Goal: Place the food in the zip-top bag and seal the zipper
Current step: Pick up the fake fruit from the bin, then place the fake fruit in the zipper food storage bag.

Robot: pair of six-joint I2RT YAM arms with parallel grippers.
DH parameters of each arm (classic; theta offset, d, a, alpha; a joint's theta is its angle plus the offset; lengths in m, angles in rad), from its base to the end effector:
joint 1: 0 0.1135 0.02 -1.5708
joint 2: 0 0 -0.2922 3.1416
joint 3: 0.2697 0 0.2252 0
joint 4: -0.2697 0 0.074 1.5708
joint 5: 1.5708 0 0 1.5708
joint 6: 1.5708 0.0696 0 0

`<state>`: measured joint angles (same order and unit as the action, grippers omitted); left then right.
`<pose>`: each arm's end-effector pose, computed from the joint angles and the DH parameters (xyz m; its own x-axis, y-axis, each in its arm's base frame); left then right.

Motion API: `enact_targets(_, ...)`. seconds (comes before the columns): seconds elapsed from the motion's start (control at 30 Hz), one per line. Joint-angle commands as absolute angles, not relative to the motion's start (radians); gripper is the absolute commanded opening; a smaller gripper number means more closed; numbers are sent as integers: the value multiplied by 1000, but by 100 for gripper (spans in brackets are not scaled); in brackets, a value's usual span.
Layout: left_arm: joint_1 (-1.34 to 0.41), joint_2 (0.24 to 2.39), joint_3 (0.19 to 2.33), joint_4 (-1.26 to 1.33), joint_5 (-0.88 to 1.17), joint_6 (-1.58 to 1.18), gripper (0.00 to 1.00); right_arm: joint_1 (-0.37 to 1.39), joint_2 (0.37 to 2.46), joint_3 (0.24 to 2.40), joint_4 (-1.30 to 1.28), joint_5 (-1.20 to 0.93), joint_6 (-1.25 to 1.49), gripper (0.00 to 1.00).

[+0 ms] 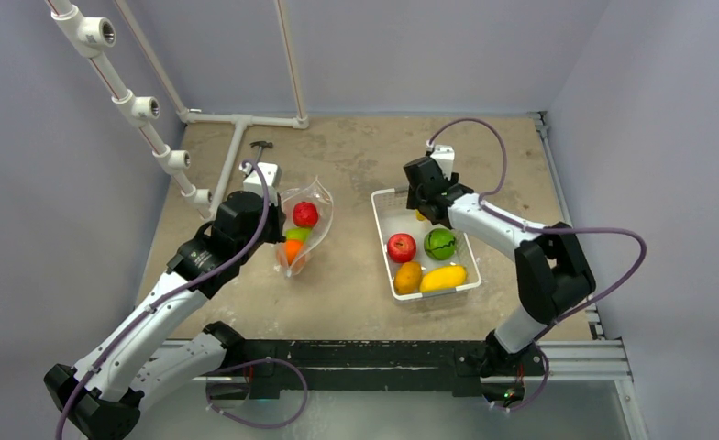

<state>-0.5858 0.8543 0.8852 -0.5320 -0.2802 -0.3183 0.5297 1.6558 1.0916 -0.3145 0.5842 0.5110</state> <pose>0.1496 -0.0762 0.3329 -0.4832 -0.0403 -0.8746 0.1874 0.9710 -0.1483 0.3168 0.1410 0.2376 -0.6371 0.0997 -0.7643 0.2222 0.9732 -0.0583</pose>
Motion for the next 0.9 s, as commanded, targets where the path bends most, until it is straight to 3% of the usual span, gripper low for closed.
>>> enact_targets(0.0,-589,848,882,-500,-276,-301,0,528,1568,1103,-276,564,496,29)
enact_targets(0.37,-589,854,882,-500,-279,-301,0,533,1366,1072,-178,373,420,23)
enact_targets(0.87,-588,864,882,-502,-279,-300,0,630,1093,1061,48,-21,344,26)
